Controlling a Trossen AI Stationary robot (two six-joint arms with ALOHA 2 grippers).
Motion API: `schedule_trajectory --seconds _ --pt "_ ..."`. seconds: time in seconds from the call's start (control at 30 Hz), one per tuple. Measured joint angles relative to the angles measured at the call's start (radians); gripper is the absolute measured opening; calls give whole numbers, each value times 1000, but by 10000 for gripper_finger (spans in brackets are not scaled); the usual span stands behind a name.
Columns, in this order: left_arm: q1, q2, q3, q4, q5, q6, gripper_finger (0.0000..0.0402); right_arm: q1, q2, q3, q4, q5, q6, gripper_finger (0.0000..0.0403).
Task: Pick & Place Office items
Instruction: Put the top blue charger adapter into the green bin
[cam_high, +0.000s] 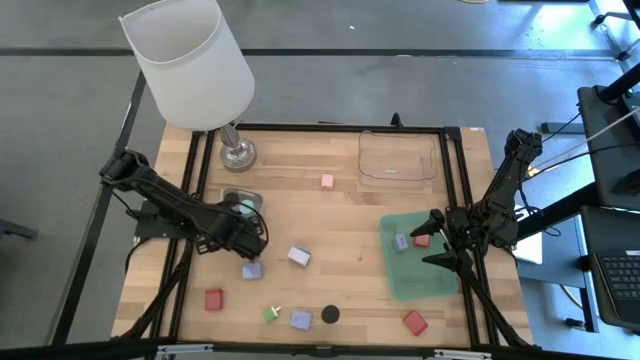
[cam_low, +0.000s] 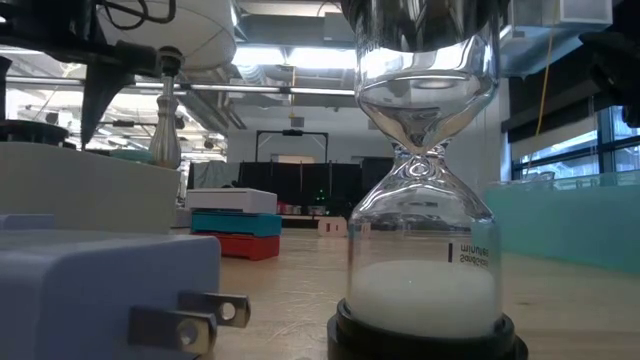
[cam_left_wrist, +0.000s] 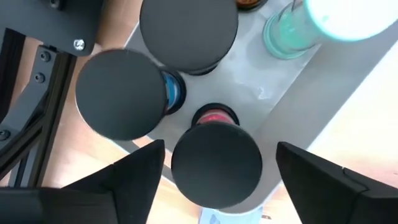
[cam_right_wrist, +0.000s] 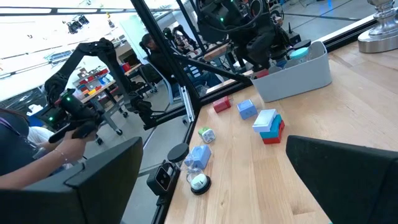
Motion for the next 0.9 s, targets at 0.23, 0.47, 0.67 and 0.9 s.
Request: schedule_trajectory --seconds 0.23,0.47,0.67,0.9 --pt "13 -57 0 -10 -15 1 364 0 0 0 0 0 0 400" --pt "47 -84 1 -6 -16 53 398 0 0 0 0 0 0 400" --pt "85 -85 36 -5 -18 109 400 0 0 0 0 0 0 400" --pt "137 -85 86 1 -37 161 400 0 0 0 0 0 0 400"
